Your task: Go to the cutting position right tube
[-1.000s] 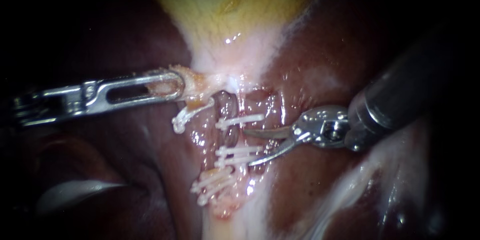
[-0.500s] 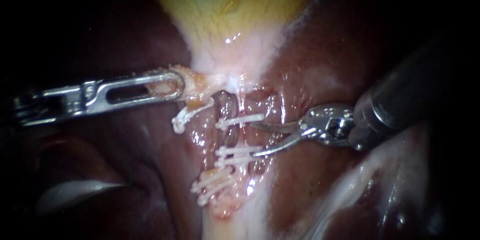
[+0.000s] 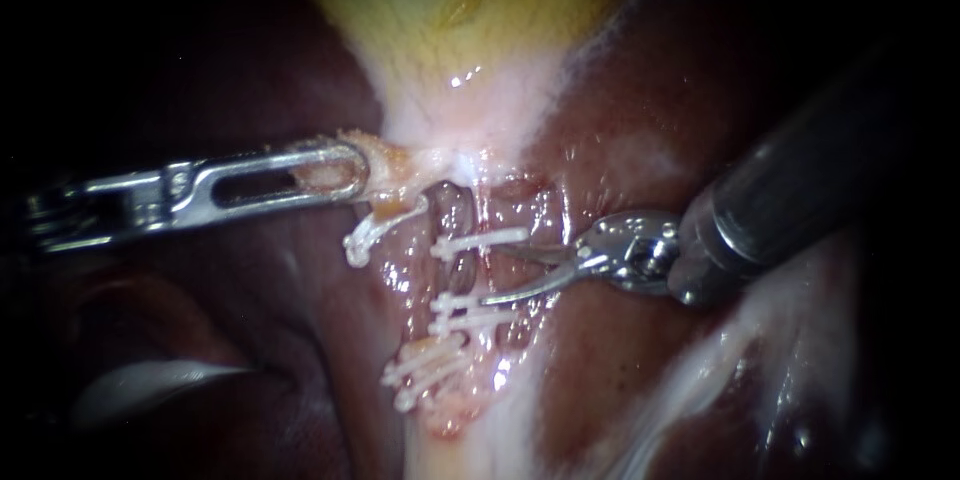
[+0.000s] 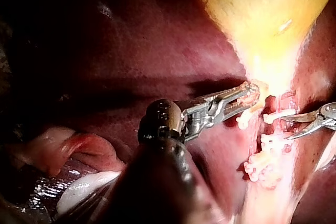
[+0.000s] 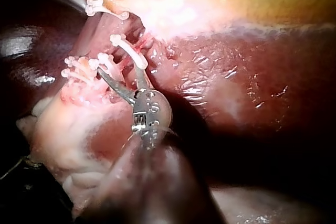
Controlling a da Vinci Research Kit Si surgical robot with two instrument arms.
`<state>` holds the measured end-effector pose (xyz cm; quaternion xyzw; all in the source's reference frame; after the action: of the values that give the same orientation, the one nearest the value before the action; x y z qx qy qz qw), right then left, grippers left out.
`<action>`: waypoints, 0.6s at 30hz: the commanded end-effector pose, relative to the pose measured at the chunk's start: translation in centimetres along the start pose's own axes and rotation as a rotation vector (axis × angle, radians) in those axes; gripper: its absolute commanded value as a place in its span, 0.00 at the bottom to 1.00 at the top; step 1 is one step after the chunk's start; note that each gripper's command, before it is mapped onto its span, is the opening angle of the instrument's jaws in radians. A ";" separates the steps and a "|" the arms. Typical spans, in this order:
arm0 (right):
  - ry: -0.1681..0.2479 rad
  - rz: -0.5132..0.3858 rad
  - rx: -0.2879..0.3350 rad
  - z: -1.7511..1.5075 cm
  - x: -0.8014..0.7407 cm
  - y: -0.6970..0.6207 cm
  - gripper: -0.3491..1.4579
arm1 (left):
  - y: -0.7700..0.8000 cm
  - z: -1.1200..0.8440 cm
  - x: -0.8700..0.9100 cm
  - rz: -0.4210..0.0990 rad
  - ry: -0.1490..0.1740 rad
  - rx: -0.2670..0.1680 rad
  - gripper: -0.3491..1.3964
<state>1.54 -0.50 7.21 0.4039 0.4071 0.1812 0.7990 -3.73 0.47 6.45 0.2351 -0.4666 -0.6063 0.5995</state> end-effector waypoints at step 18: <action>0.096 -0.012 0.134 0.18 0.08 -0.02 0.96 | 0.00 0.00 0.00 0.000 -0.001 -0.001 0.00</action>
<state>1.75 -0.57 7.21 0.4482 0.4638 0.1680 0.7455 -3.73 0.47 6.45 0.2348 -0.4668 -0.6065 0.5993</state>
